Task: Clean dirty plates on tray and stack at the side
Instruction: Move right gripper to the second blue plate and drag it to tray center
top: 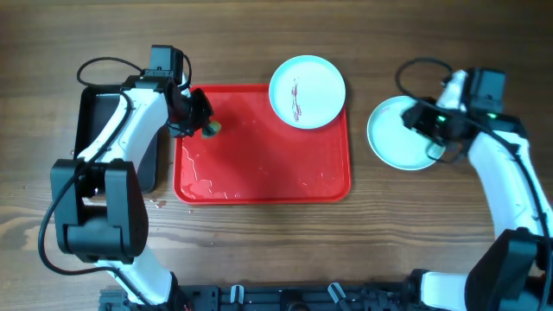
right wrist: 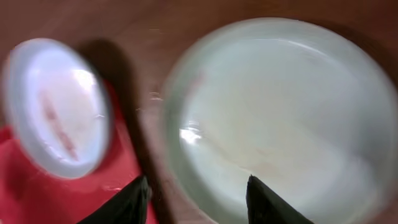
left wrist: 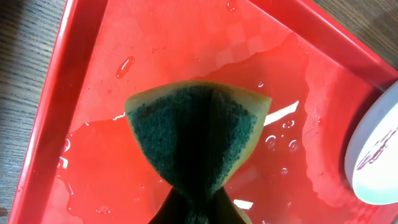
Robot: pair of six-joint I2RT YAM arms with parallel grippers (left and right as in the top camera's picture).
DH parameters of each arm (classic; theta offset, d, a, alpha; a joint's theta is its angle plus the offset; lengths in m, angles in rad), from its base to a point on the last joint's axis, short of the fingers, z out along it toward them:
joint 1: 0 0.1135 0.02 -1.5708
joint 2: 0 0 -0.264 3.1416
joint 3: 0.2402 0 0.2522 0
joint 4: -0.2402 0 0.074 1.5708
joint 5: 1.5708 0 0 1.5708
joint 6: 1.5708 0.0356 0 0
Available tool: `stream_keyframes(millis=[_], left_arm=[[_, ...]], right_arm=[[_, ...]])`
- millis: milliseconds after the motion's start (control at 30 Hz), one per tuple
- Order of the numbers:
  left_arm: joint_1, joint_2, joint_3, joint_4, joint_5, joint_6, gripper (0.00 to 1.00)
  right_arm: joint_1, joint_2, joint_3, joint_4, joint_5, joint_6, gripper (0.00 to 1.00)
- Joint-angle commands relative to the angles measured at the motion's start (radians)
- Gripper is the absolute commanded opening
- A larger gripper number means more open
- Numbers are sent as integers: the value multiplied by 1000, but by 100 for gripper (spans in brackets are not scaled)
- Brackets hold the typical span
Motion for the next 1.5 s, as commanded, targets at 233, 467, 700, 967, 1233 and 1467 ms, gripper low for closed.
stream_keyframes(millis=[233, 467, 700, 967, 1233, 1467], left_arm=[[-2, 8, 14, 3, -13, -2, 4], [-2, 8, 14, 2, -13, -2, 4], [-2, 8, 14, 2, -13, -2, 4], [-2, 8, 14, -3, -13, -2, 4], [-2, 8, 14, -4, -14, -2, 4], [-2, 8, 14, -4, -13, -2, 4]], right_arm=[[393, 153, 33, 167, 257, 412, 28], [448, 303, 33, 261, 257, 429, 28], [454, 388, 33, 299, 180, 400, 28], [565, 387, 33, 192, -14, 309, 27], [691, 359, 33, 128, -76, 291, 27], [615, 342, 119, 143, -3, 21, 44]])
